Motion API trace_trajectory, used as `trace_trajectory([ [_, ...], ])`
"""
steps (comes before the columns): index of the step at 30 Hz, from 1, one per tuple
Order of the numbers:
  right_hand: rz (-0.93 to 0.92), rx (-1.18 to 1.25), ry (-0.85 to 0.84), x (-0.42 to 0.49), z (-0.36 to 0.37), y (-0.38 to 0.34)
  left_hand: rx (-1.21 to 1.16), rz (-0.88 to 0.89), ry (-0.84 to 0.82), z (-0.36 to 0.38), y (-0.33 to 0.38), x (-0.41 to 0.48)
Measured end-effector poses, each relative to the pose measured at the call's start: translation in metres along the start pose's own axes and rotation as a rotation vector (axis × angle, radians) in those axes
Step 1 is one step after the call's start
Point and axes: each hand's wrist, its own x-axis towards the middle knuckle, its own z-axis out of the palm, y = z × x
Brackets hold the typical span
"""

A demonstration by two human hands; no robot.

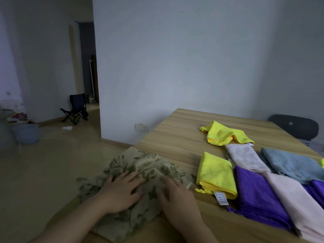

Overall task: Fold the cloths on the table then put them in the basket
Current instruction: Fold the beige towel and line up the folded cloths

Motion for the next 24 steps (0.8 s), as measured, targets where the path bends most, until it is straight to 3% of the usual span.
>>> trace_trajectory([
  [3,0.014,-0.154,-0.078,-0.004,0.009,0.005,0.036,-0.142,-0.018,0.014,0.017,-0.007],
  [7,0.120,-0.185,0.088,-0.013,0.001,0.011,0.087,-0.289,0.003,0.013,0.061,-0.016],
  [10,0.068,-0.121,0.167,-0.028,-0.007,0.013,0.088,-0.235,-0.005,0.003,0.076,-0.024],
  [12,-0.004,-0.028,0.206,-0.041,-0.014,0.012,0.016,-0.174,0.082,-0.004,0.074,-0.032],
  [14,-0.095,0.077,0.201,-0.057,-0.022,0.011,-0.014,-0.114,0.271,-0.005,0.068,-0.044],
  [16,-0.163,0.140,0.086,-0.072,-0.029,0.010,-0.013,-0.006,0.422,0.000,0.055,-0.054],
  [19,-0.234,0.045,-0.167,-0.084,-0.031,0.014,-0.085,0.161,0.279,0.011,0.038,-0.073],
  [24,-0.279,-0.052,-0.286,-0.088,-0.032,0.016,0.081,0.182,0.018,0.020,0.016,-0.084],
])
